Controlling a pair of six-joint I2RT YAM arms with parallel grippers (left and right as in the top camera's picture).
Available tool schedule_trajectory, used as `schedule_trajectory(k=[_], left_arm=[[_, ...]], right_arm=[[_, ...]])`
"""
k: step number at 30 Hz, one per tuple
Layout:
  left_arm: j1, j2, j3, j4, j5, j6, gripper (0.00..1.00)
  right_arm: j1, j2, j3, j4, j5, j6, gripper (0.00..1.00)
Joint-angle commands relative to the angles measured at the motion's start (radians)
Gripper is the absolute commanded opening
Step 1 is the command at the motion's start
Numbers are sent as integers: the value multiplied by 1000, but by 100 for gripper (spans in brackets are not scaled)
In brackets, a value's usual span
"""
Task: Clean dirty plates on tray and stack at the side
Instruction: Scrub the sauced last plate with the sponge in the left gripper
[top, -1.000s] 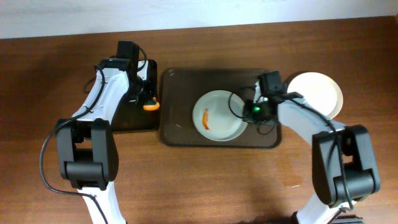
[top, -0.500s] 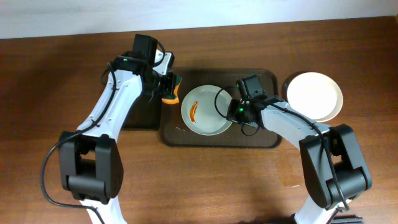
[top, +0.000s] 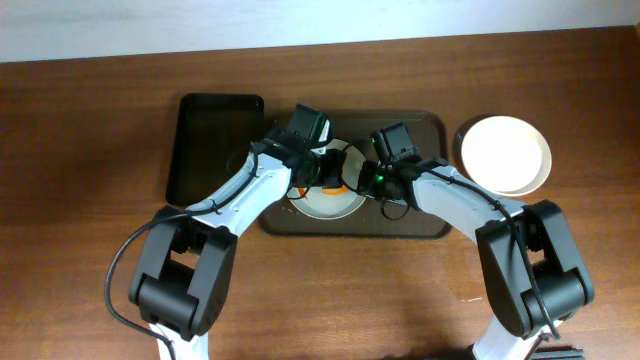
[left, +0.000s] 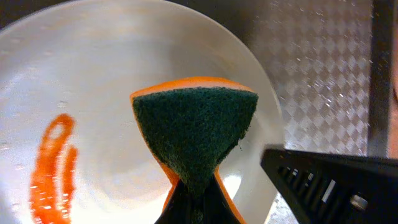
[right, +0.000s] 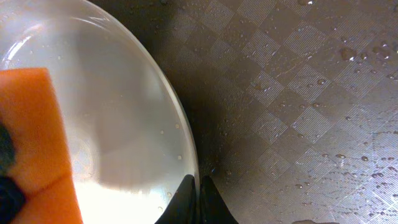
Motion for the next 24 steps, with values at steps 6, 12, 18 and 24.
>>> schedule_trajectory(k=[6,12,18,24], left_arm=[[4,119,-10,-16,-51,-23,0],[10,122,-10,-132,-613,76,0],[21,115,63,-181,-875,120,0],[19,27,239,-274,-854,120,0]], right_arm=[[8,13,0,-16,58,1,4],[8,13,0,-19,69,0,4],[8,13,0,-22,72,0,4],[8,13,0,-22,72,-2,4]])
